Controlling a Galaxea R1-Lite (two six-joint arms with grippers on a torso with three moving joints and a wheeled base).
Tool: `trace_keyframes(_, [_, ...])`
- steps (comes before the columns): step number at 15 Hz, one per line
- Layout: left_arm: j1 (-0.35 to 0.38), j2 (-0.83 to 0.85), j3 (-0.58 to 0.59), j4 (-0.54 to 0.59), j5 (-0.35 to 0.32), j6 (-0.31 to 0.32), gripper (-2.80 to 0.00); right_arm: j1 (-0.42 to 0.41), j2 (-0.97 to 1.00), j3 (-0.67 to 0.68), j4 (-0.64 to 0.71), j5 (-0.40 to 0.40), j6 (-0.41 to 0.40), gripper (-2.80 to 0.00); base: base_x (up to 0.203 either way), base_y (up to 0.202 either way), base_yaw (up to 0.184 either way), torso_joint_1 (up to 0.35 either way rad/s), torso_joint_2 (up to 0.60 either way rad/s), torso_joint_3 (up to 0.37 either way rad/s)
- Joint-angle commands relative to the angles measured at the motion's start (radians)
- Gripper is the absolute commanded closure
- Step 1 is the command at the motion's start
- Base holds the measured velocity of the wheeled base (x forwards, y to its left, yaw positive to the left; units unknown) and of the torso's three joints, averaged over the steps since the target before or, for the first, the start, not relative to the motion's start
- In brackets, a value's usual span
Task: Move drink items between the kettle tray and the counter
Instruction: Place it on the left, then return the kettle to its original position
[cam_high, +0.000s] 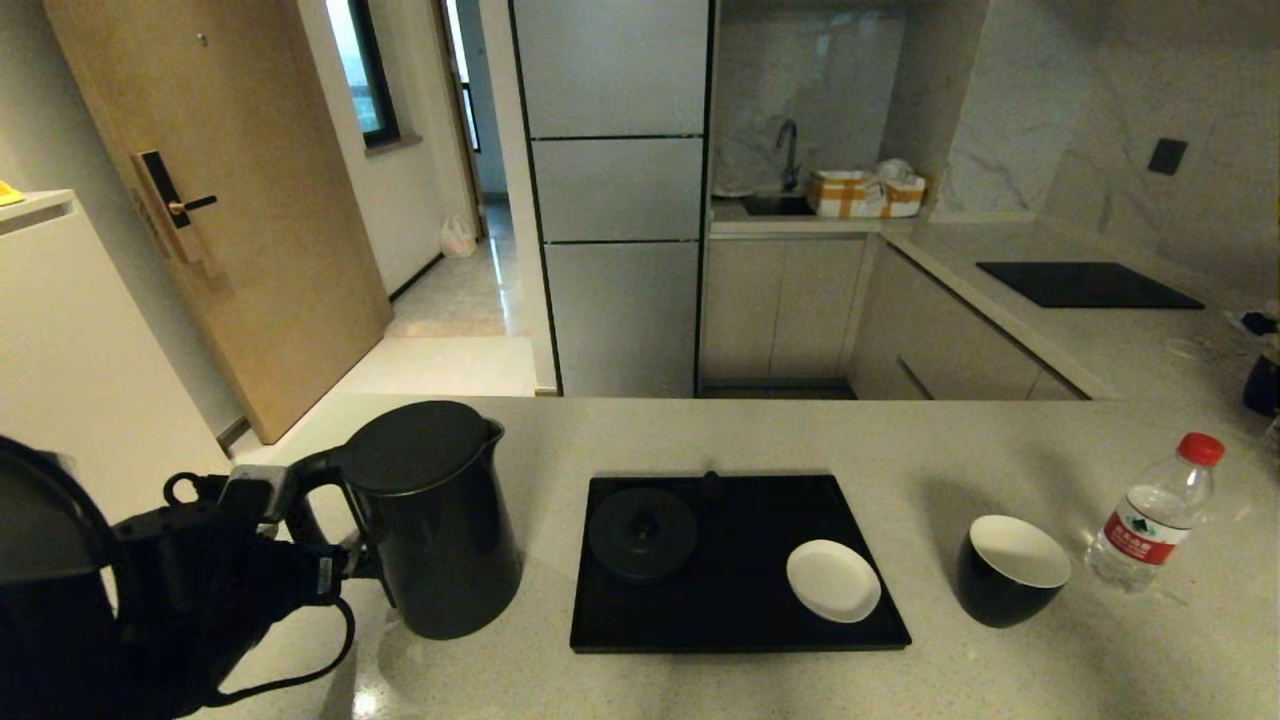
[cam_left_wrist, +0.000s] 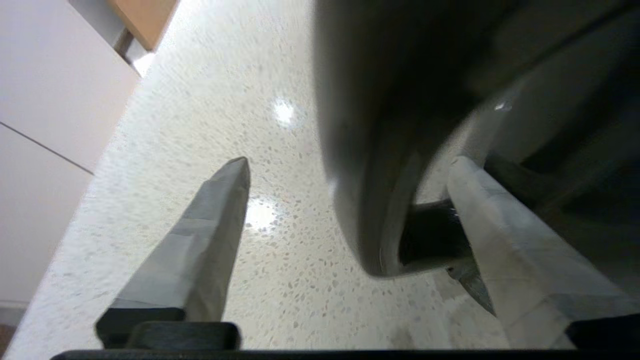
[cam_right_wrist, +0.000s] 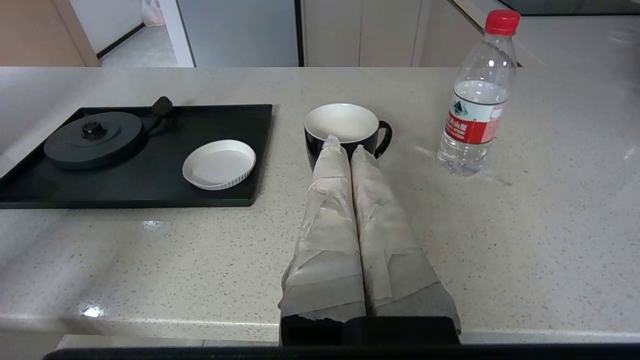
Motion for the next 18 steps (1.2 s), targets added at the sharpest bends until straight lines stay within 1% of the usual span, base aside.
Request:
trace_keyframes(1, [0.001, -0.101, 0.049, -0.01, 0.001, 0.002, -2.8, 0.0, 0.0, -0.001, 0.0, 0.001, -0.001, 0.0, 0.0, 0.0, 0.0, 0.0, 0.0, 0.0])
trace_keyframes(4, [0.001, -0.204, 0.108, -0.01, 0.003, 0.006, -2.8, 0.0, 0.0, 0.001, -0.001, 0.001, -0.001, 0.0, 0.0, 0.0, 0.0, 0.0, 0.0, 0.0])
trace_keyframes(6, [0.001, -0.307, 0.149, -0.003, 0.009, 0.009, -2.8, 0.0, 0.0, 0.001, 0.0, 0.001, -0.001, 0.0, 0.0, 0.0, 0.0, 0.0, 0.0, 0.0])
trace_keyframes(8, [0.005, -0.449, 0.153, 0.067, 0.027, 0.016, -2.8, 0.0, 0.0, 0.0, 0.0, 0.001, -0.001, 0.0, 0.0, 0.0, 0.0, 0.0, 0.0, 0.0])
trace_keyframes(9, [0.007, -0.561, 0.139, 0.141, 0.043, 0.021, 0.0, 0.0, 0.0, -0.001, -0.001, 0.001, -0.001, 0.0, 0.0, 0.0, 0.0, 0.0, 0.0, 0.0])
trace_keyframes(10, [0.008, -0.68, 0.107, 0.253, 0.062, 0.027, 0.0, 0.0, 0.0, -0.001, 0.0, 0.001, -0.001, 0.0, 0.0, 0.0, 0.0, 0.0, 0.0, 0.0])
trace_keyframes(11, [0.009, -0.793, 0.054, 0.402, 0.079, 0.026, 0.0, 0.0, 0.0, -0.001, -0.001, 0.001, -0.001, 0.0, 0.0, 0.0, 0.0, 0.0, 0.0, 0.0])
trace_keyframes(12, [0.01, -0.918, -0.042, 0.643, 0.09, 0.014, 0.0, 0.0, 0.0, -0.001, 0.0, 0.001, -0.001, 0.0, 0.0, 0.0, 0.0, 0.0, 0.0, 0.0])
trace_keyframes(13, [0.01, -1.029, -0.15, 0.937, 0.095, -0.007, 0.0, 0.0, 0.0, 0.0, 0.0, 0.001, -0.001, 0.0, 0.0, 0.0, 0.0, 0.0, 0.0, 0.0])
trace_keyframes(14, [0.009, -1.113, -0.278, 1.233, 0.09, -0.046, 0.0, 0.0, 0.0, -0.001, 0.0, 0.001, -0.001, 0.0, 0.0, 0.0, 0.0, 0.0, 0.0, 0.0])
trace_keyframes(15, [0.009, -1.212, -0.4, 1.478, 0.075, -0.086, 0.0, 0.0, 0.0, 0.001, -0.001, 0.001, -0.001, 0.0, 0.0, 0.0, 0.0, 0.0, 0.0, 0.0])
trace_keyframes(16, [0.011, -1.313, -0.477, 1.631, 0.06, -0.117, 0.0, 0.0, 0.0, -0.001, -0.001, 0.001, -0.001, 0.0, 0.0, 0.0, 0.0, 0.0, 0.0, 0.0])
trace_keyframes(18, [0.022, -1.491, -0.524, 1.81, 0.039, -0.144, 0.0, 0.0, 0.0, -0.001, 0.0, 0.001, -0.001, 0.0, 0.0, 0.0, 0.0, 0.0, 0.0, 0.0])
